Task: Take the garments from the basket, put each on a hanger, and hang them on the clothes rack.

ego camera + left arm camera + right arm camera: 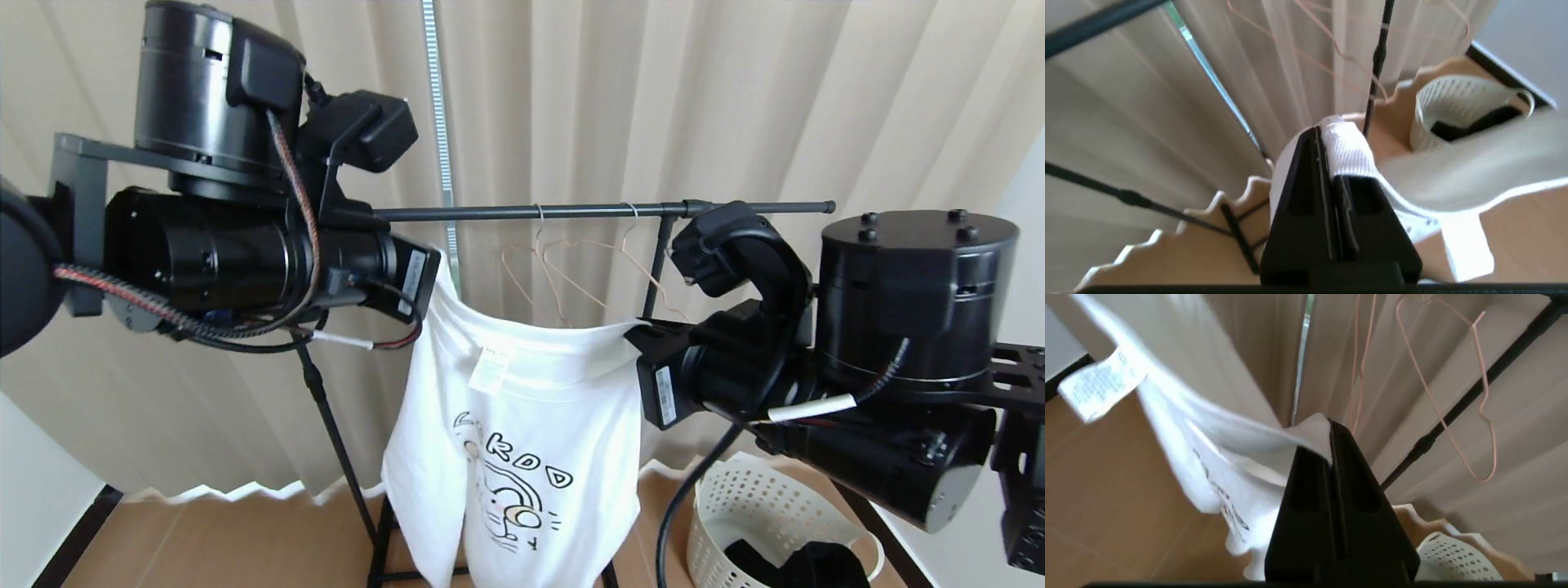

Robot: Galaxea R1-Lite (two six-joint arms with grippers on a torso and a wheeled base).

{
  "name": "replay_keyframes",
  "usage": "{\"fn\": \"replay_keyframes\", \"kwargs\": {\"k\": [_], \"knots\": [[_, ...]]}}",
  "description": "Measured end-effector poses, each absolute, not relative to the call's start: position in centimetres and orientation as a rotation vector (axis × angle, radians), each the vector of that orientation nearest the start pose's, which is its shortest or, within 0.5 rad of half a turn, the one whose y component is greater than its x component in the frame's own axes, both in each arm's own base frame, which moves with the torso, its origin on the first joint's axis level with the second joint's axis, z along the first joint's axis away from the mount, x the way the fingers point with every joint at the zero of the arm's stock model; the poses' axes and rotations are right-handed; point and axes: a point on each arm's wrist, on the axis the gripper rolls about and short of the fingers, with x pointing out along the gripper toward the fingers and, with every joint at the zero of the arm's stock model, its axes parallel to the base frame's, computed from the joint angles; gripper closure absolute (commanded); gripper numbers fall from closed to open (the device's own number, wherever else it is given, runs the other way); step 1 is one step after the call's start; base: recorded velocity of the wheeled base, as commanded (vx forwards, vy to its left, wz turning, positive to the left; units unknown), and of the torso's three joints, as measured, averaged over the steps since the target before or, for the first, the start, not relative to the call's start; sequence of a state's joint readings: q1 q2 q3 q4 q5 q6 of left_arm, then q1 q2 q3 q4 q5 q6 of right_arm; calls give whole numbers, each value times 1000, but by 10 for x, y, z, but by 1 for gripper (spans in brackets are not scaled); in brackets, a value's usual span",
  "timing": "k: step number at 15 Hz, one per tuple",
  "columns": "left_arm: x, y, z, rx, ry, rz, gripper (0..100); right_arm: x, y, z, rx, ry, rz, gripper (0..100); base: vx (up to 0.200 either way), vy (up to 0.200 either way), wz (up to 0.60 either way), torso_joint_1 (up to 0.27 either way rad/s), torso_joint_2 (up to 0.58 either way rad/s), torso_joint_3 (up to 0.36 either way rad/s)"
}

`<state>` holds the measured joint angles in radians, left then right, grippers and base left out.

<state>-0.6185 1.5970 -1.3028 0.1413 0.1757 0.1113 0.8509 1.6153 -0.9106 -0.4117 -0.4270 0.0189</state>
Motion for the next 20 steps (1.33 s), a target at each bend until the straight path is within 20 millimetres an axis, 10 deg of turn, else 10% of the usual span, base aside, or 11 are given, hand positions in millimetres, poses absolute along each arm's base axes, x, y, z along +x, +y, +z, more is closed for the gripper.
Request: {"fn": "replay_keyframes", "kwargs": {"k": [9,20], "knots": [[158,-166,210,451,592,-694,100,254,256,213,129,60,259,100,0,0,0,0,0,0],[153,-245,221,229,615,-849,100,268,271,207,191,17,231,100,0,0,0,0,0,0]]}}
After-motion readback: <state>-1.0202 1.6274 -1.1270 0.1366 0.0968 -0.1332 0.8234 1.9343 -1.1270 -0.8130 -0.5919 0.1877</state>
